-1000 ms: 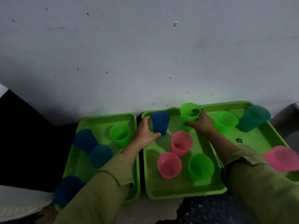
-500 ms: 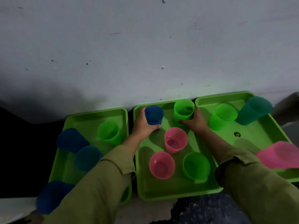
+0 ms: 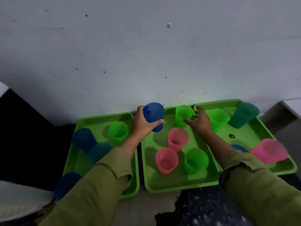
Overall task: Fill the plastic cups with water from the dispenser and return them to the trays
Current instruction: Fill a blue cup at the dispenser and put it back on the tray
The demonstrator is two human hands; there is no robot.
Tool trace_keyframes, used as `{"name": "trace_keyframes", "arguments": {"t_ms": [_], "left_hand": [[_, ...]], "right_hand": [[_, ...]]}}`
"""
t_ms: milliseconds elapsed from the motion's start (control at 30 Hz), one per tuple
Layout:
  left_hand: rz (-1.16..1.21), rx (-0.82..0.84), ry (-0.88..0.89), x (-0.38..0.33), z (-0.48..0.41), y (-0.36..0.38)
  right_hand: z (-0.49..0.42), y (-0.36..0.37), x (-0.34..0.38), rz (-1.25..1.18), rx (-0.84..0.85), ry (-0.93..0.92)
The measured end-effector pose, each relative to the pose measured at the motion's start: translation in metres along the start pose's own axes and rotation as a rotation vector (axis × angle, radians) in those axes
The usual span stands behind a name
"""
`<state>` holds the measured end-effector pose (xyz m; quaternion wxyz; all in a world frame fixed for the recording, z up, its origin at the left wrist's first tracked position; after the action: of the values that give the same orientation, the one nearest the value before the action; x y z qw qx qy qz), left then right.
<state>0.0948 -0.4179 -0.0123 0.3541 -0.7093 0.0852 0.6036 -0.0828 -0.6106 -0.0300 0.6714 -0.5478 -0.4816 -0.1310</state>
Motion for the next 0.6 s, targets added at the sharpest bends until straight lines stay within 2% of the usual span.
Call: {"name": "trace_keyframes", "arguments": {"t_ms": [233, 400, 600], "left_hand": [[0.104, -0.021, 0.091, -0.024, 0.044, -0.063], [0.207, -0.051, 0.130, -0.024, 0.089, -0.118], [0.265, -0.021, 0.175, -0.007, 0.144, -0.193]], "right_hand": [[0.043, -0.015, 0.068, -0.009, -0.061, -0.086], [0.093, 0.011, 0.123, -0.063, -0.027, -0.130], [0.176, 0.064, 0.182, -0.153, -0.072, -0.150]]}}
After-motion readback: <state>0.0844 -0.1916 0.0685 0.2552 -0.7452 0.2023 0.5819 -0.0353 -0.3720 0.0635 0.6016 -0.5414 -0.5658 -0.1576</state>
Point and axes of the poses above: each hand's wrist, its own z-axis away from the middle knuckle, its own y-axis out of the palm, x = y × z, the point moved 10 cm from there along -z, towards the middle knuckle, and after that the axes turned 3 degrees about -y, right-handed, at the moved point
